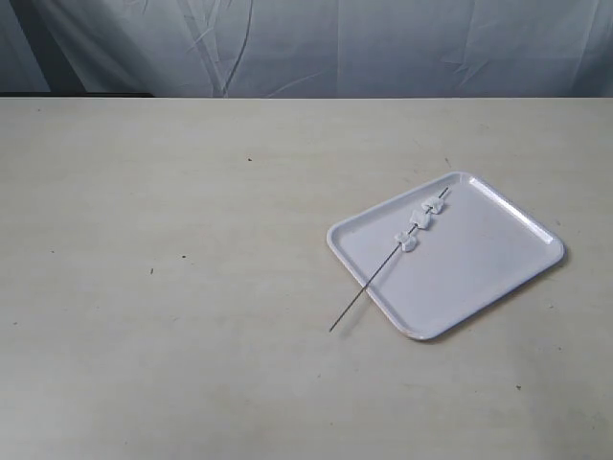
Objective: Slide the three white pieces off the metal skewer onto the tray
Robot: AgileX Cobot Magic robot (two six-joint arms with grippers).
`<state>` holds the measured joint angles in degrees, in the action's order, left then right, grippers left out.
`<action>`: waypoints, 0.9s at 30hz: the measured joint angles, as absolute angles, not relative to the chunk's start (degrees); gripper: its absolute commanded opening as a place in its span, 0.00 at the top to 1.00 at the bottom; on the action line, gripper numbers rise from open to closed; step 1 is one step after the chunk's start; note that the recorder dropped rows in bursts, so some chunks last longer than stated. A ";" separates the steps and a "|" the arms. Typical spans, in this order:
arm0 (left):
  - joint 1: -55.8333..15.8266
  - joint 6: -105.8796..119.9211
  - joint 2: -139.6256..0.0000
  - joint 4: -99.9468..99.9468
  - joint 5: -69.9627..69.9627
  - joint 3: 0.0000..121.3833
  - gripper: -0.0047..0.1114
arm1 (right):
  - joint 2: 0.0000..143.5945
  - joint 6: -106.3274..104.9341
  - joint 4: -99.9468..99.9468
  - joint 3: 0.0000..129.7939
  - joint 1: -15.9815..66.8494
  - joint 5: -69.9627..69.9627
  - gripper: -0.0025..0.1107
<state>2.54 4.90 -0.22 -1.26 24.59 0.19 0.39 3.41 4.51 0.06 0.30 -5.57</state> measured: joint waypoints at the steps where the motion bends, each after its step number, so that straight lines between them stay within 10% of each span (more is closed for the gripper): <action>1: 2.54 4.90 -0.22 -1.26 24.59 0.19 0.66 | 0.39 3.41 4.51 0.06 0.30 -6.14 0.98; 27: 2.54 -19.39 -0.17 -3.77 43.71 0.31 0.66 | 0.39 16.36 11.02 0.06 0.30 -22.10 0.98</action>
<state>2.54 -19.39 -0.17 -3.77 43.71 0.31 0.39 16.36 11.02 0.06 0.30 -22.10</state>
